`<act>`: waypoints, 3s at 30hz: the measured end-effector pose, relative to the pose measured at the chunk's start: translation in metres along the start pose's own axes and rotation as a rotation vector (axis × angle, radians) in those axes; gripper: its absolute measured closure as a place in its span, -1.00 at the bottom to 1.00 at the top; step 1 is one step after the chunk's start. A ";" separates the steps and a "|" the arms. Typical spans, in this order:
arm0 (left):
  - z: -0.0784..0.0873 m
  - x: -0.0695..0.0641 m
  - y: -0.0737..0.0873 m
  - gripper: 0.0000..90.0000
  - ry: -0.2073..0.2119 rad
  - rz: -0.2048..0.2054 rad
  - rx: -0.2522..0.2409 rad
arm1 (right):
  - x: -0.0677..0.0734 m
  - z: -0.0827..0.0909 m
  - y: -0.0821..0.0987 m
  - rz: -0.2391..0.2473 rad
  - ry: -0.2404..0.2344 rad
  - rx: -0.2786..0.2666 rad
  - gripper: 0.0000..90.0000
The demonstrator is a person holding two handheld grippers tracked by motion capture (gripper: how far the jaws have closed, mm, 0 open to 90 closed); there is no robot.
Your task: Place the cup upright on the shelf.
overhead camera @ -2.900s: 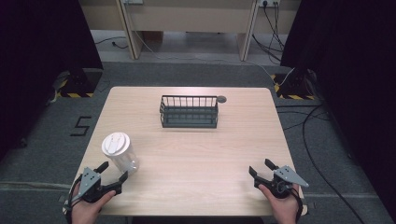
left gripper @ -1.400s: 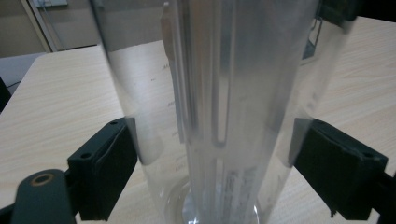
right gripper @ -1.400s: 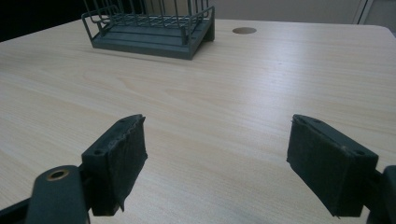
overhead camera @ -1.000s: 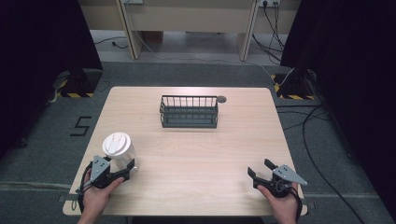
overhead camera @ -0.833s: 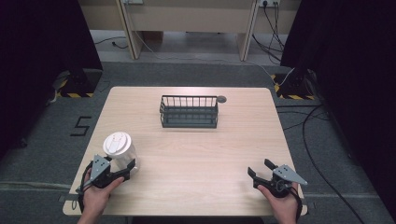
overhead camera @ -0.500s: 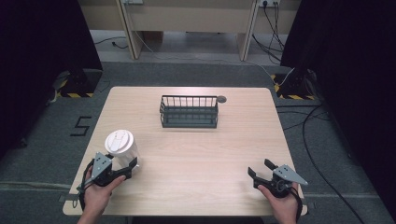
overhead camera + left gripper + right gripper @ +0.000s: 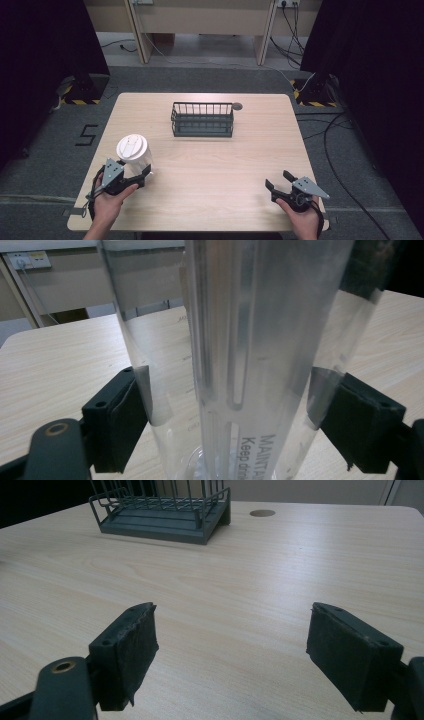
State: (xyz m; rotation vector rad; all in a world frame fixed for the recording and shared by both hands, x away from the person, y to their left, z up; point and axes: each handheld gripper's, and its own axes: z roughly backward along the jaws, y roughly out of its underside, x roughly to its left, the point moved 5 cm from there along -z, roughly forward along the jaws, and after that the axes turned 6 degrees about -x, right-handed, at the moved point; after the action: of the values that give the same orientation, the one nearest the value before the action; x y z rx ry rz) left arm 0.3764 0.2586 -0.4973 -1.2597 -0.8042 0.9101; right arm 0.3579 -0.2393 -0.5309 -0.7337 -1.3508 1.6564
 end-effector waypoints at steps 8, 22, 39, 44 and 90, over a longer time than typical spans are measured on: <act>-0.007 -0.001 -0.009 -0.61 0.003 -0.003 -0.010 | 0.001 0.000 0.000 0.011 -0.002 0.006 -0.54; -0.025 -0.008 -0.025 -0.61 0.027 -0.012 -0.020 | 0.002 -0.001 0.000 0.017 -0.003 0.005 -0.54; -0.052 -0.021 -0.043 -0.61 0.063 -0.026 -0.033 | 0.002 -0.001 0.000 0.016 -0.002 0.003 -0.55; -0.058 -0.022 -0.046 -0.61 0.067 -0.027 -0.034 | 0.002 -0.001 0.000 0.016 -0.002 0.003 -0.55; -0.103 -0.044 -0.071 -0.61 0.109 -0.057 -0.035 | 0.001 0.000 0.000 0.009 -0.007 0.010 -0.55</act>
State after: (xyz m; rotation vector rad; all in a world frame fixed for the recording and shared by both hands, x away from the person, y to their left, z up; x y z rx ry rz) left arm 0.4581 0.1695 -0.4419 -1.2989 -0.7685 0.7772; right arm 0.3572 -0.2379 -0.5311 -0.7298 -1.3448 1.6723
